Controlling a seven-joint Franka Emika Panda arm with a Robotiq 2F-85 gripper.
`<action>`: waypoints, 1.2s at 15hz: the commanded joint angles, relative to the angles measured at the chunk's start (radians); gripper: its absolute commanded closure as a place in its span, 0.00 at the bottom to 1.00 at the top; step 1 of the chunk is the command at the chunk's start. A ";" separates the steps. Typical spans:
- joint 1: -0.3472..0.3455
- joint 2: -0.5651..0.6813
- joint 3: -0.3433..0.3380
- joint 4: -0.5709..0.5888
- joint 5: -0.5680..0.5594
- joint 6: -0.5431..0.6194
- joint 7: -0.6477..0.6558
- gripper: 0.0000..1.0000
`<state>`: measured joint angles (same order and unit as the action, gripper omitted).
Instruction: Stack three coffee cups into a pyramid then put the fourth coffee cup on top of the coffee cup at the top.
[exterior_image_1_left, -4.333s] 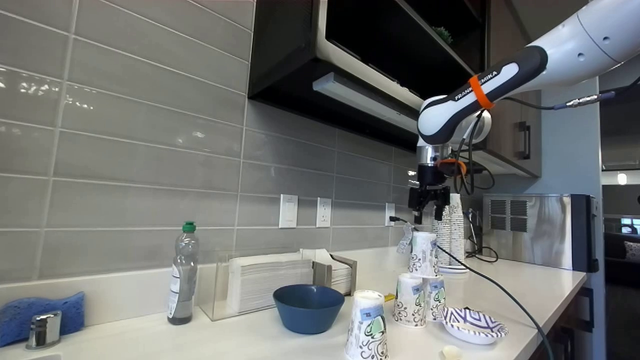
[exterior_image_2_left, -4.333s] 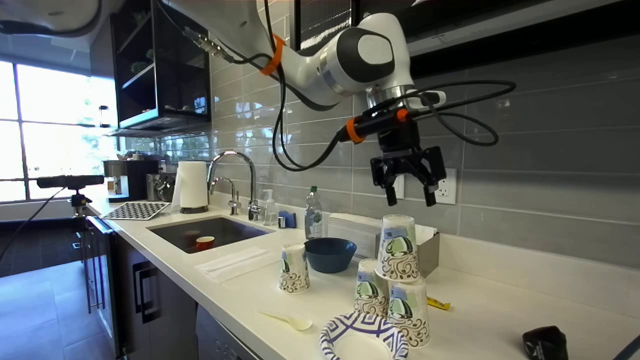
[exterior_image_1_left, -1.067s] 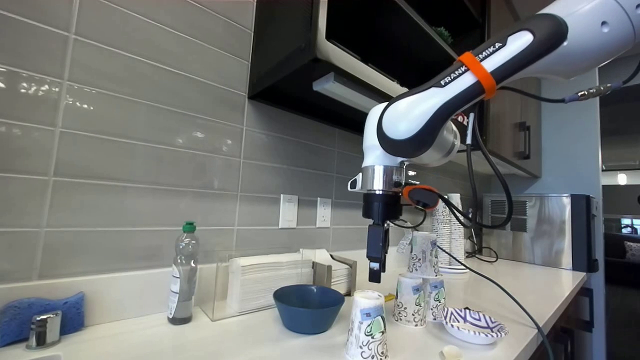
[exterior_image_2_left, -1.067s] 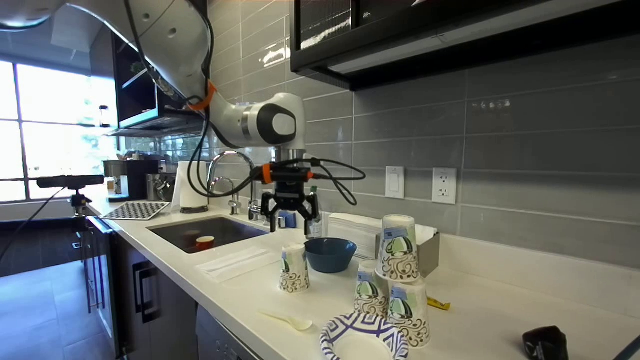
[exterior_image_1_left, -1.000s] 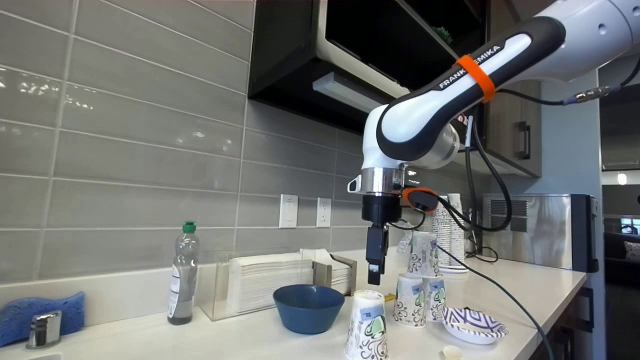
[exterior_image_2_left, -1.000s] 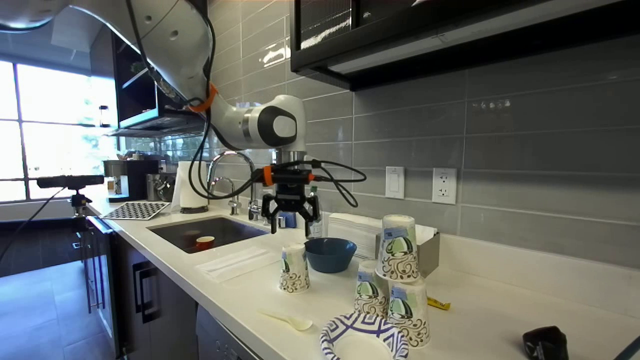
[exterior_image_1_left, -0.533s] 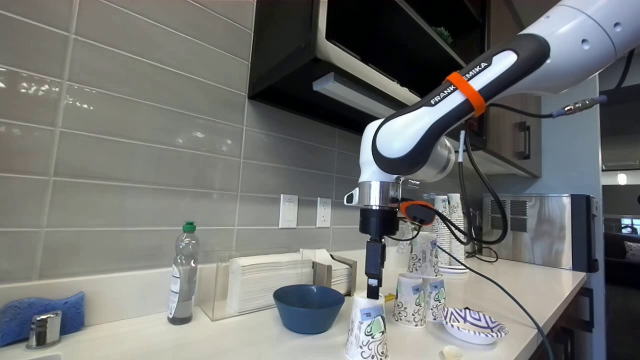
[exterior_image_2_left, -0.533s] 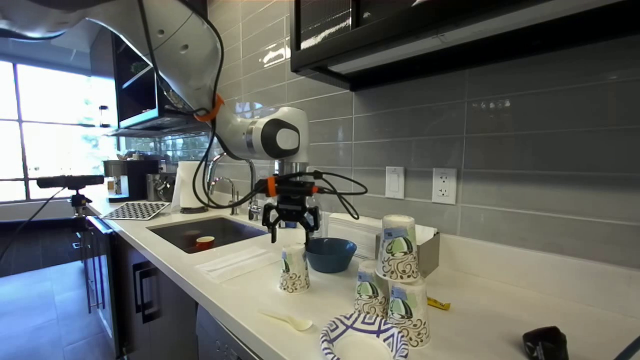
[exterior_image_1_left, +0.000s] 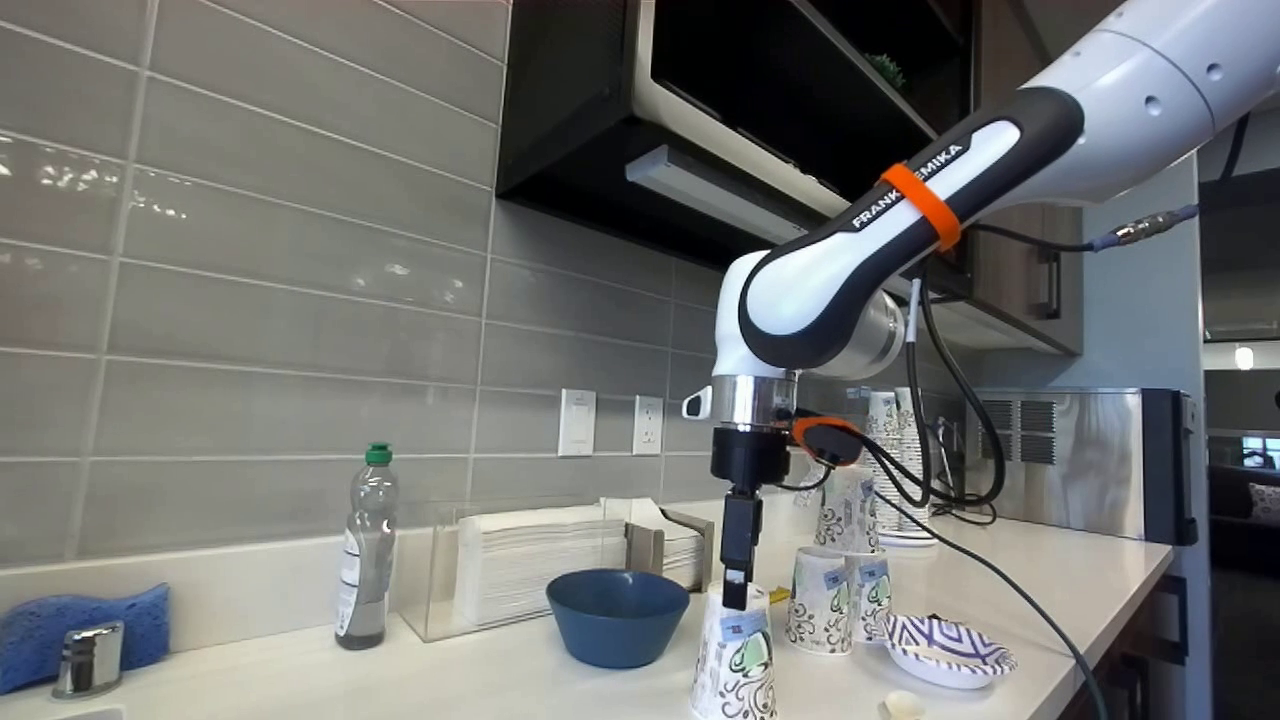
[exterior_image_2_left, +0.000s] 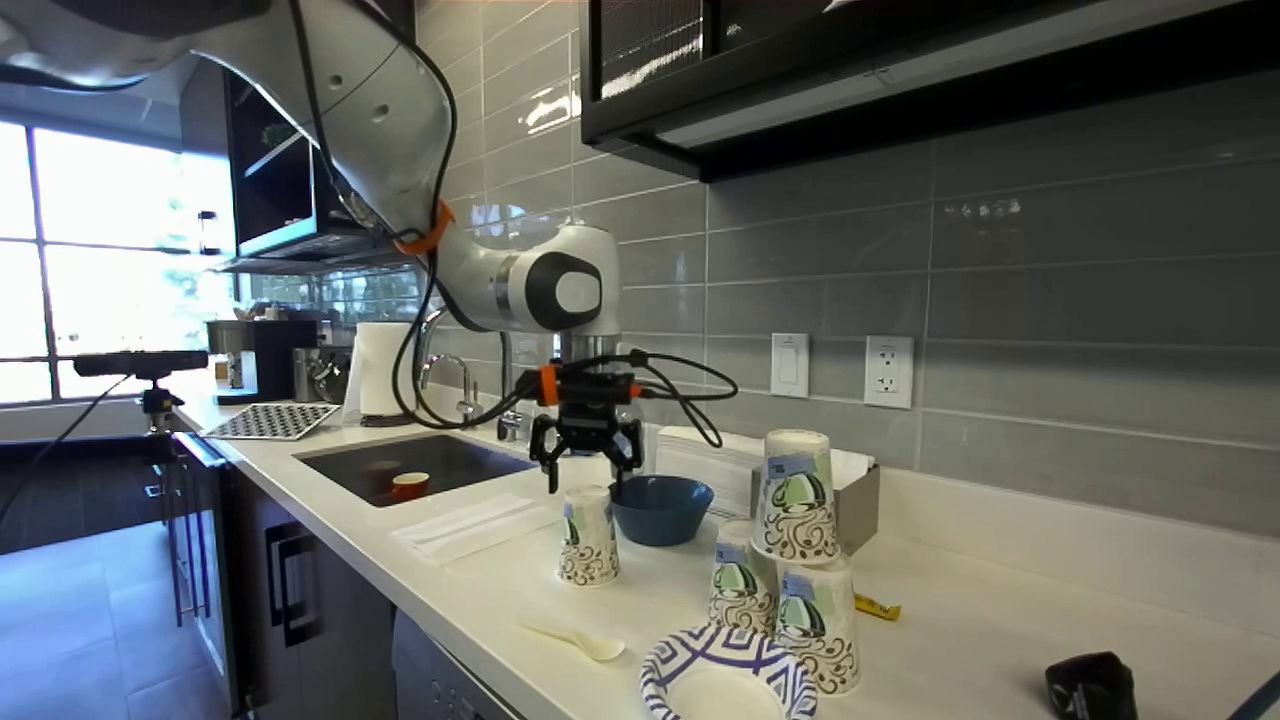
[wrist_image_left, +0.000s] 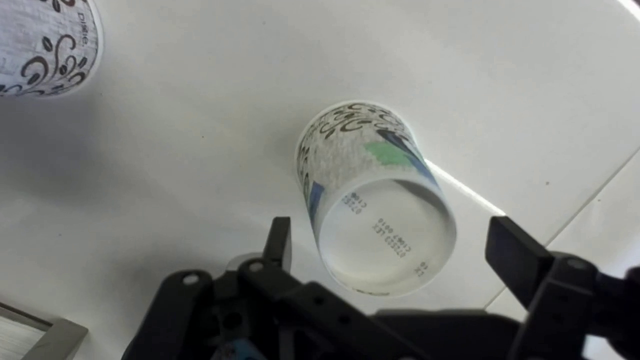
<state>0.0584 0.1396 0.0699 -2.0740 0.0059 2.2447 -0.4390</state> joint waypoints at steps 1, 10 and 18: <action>-0.014 0.017 0.011 0.005 0.027 0.022 -0.030 0.00; -0.015 0.024 0.013 0.009 0.026 0.018 -0.033 0.29; -0.013 0.009 0.013 0.016 0.017 0.004 -0.030 0.46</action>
<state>0.0578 0.1537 0.0721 -2.0702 0.0060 2.2505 -0.4456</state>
